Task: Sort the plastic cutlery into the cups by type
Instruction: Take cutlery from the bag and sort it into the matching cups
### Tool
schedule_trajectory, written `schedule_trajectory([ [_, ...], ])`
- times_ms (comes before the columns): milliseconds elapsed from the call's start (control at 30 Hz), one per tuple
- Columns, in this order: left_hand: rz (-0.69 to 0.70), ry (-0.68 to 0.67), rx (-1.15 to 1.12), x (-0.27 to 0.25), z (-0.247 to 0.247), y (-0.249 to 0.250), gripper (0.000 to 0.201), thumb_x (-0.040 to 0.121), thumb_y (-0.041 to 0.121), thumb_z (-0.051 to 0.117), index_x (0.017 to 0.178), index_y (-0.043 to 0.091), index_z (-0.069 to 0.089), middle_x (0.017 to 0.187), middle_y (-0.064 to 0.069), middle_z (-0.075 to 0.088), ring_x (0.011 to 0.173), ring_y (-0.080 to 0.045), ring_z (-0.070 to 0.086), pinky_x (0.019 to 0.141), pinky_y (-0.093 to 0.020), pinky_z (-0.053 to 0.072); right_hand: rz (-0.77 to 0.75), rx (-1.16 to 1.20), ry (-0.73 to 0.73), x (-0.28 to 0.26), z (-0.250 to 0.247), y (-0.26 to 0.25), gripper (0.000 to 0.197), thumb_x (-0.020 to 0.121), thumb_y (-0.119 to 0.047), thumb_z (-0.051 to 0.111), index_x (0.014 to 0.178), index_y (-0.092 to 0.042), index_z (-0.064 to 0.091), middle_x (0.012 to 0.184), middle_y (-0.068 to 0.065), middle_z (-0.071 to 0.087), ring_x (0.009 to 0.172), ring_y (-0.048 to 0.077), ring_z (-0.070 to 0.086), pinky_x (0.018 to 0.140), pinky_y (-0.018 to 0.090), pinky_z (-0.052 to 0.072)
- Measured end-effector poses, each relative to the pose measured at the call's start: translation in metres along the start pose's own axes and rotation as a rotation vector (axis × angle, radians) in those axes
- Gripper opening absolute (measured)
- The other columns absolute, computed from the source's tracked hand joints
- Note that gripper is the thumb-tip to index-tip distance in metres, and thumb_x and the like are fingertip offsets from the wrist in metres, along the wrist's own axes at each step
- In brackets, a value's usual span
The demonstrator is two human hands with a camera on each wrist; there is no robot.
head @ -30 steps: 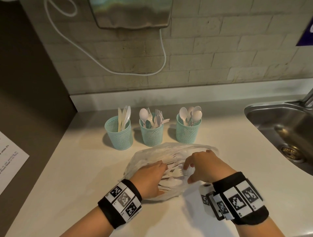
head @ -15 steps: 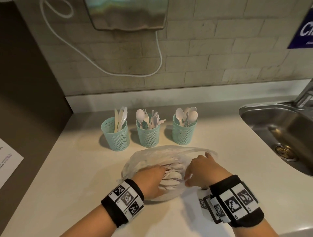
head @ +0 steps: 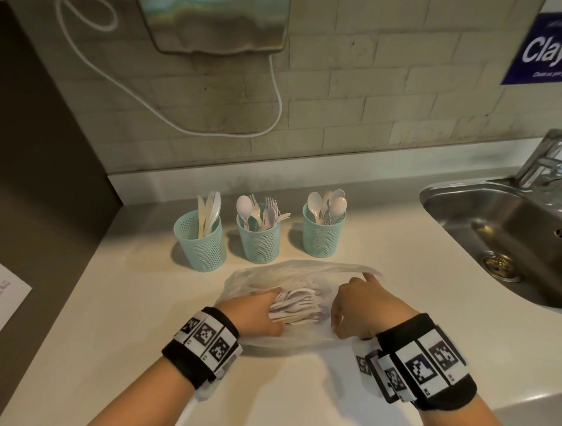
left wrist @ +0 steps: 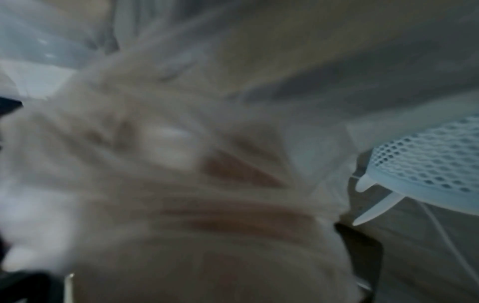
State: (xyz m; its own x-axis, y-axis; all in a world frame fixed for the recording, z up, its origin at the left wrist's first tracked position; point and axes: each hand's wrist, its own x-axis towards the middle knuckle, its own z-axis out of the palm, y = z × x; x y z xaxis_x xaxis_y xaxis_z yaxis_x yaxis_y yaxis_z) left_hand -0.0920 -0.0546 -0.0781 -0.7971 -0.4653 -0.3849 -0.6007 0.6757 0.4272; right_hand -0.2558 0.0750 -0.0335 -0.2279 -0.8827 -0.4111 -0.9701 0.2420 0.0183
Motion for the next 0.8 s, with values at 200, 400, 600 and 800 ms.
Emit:
schedule_trajectory([
  [200,0.018,-0.044,0.014,-0.002,0.006,0.004,0.057,0.080,0.038,0.062,0.131,0.029,0.037,0.131,0.006,0.054,0.118,-0.016,0.051,0.096,-0.028,0.040,-0.002,0.052,-0.003,-0.002,-0.001,0.000,0.021,0.079,-0.026,0.061,0.097,-0.026,0.073,0.105,-0.003,0.068,0.113,0.021,0.048,0.117,0.046,0.009],
  [400,0.035,-0.053,0.052,-0.001,0.006,-0.001,0.062,0.075,0.049,0.063,0.130,0.039,0.035,0.135,0.015,0.052,0.123,-0.013,0.050,0.104,-0.035,0.041,-0.001,0.080,-0.008,-0.004,0.000,0.001,0.018,0.080,-0.025,0.063,0.094,-0.026,0.073,0.106,-0.004,0.068,0.114,0.019,0.048,0.116,0.045,0.007],
  [600,0.033,0.062,-0.046,-0.002,-0.004,0.005,0.033,0.089,0.042,0.049,0.120,0.032,0.054,0.126,0.011,0.059,0.117,-0.011,0.052,0.096,-0.024,0.037,-0.002,0.082,0.004,-0.004,-0.001,0.003,0.019,0.078,-0.023,0.064,0.094,-0.027,0.073,0.107,-0.004,0.068,0.111,0.020,0.051,0.113,0.041,0.017],
  [800,-0.023,0.143,-0.055,0.002,-0.003,0.004,0.043,0.094,0.037,0.043,0.136,0.030,0.039,0.138,0.004,0.051,0.127,-0.017,0.046,0.105,-0.027,0.033,-0.006,0.094,0.012,-0.004,0.000,0.004,0.018,0.078,-0.025,0.064,0.093,-0.028,0.072,0.106,-0.005,0.068,0.110,0.019,0.053,0.114,0.041,0.017],
])
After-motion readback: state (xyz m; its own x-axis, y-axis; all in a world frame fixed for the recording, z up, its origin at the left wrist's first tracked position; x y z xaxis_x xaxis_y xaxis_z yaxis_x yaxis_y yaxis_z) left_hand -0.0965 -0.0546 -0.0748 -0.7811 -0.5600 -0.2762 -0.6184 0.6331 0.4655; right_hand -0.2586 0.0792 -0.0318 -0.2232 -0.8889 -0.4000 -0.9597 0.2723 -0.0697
